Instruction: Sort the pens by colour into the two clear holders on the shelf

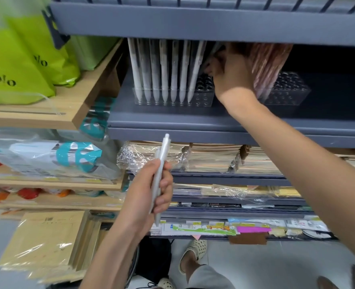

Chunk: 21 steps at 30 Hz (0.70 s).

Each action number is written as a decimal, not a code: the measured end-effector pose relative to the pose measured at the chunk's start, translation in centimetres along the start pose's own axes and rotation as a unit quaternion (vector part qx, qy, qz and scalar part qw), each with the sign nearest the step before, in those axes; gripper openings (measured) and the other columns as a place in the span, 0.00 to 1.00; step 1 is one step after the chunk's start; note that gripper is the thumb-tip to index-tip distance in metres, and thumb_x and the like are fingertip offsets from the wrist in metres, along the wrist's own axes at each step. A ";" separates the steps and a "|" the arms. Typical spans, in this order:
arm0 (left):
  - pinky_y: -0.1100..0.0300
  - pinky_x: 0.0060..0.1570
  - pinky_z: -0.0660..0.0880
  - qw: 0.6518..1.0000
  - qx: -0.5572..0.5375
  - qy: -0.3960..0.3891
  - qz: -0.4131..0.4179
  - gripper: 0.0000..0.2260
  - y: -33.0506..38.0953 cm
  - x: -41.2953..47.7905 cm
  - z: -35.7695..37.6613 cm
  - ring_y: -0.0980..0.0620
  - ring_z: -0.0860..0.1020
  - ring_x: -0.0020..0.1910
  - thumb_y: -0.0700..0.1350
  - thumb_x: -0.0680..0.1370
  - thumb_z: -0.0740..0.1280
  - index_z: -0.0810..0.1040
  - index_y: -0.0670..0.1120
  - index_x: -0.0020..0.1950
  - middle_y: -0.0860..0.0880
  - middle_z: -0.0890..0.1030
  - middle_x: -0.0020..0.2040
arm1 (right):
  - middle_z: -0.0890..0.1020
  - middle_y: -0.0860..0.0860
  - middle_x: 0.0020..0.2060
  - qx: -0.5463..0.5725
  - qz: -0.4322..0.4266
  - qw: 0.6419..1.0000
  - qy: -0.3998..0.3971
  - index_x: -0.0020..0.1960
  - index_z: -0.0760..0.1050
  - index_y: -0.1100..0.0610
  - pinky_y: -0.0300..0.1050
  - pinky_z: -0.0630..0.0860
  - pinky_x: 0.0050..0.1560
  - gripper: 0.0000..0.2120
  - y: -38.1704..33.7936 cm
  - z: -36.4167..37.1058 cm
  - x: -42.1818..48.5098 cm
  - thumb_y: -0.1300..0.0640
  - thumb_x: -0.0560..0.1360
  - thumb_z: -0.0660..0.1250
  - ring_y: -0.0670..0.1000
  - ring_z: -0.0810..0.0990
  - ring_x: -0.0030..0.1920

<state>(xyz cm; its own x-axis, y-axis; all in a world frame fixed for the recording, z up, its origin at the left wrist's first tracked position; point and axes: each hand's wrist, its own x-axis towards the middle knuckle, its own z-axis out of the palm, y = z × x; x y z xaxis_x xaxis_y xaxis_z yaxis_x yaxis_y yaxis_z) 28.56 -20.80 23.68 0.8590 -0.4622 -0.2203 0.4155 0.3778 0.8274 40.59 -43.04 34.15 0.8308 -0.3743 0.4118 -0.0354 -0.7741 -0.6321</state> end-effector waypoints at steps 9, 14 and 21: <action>0.64 0.20 0.62 0.993 0.091 0.023 0.072 0.09 0.3 -0.3 -0.4 0.54 0.65 0.23 0.52 0.80 0.63 0.78 0.50 0.47 0.49 0.73 0.34 | 0.75 0.65 0.63 -0.181 -0.027 0.981 -0.067 0.69 0.67 0.65 0.52 0.71 0.56 0.18 -1.2 0.5 1.8 0.65 0.80 0.55 0.64 0.75 0.61; 0.65 0.19 0.62 0.989 0.099 0.056 0.094 0.12 0.4 -0.3 -0.5 0.54 0.65 0.21 0.56 0.79 0.63 0.79 0.51 0.54 0.49 0.73 0.32 | 0.76 0.63 0.62 -0.138 -0.019 0.989 -0.055 0.66 0.71 0.64 0.48 0.72 0.55 0.16 -0.6 0.6 1.9 0.63 0.80 0.56 0.62 0.76 0.60; 0.64 0.21 0.59 0.995 0.040 0.055 0.074 0.05 0.1 0.0 -0.5 0.55 0.61 0.24 0.47 0.80 0.60 0.70 0.46 0.52 0.49 0.69 0.33 | 0.82 0.56 0.55 -0.050 0.006 0.997 -0.059 0.66 0.74 0.55 0.45 0.77 0.56 0.18 0.6 0.5 1.6 0.62 0.78 0.56 0.57 0.79 0.58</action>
<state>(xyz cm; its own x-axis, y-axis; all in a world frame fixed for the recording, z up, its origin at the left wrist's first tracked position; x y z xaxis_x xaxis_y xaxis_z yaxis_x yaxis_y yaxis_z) 28.70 -20.40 23.51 0.9387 -0.3133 -0.1440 0.2598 0.3681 0.8928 42.16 -43.83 34.08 0.8892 -0.3258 0.3213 -0.0955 -0.8188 -0.5661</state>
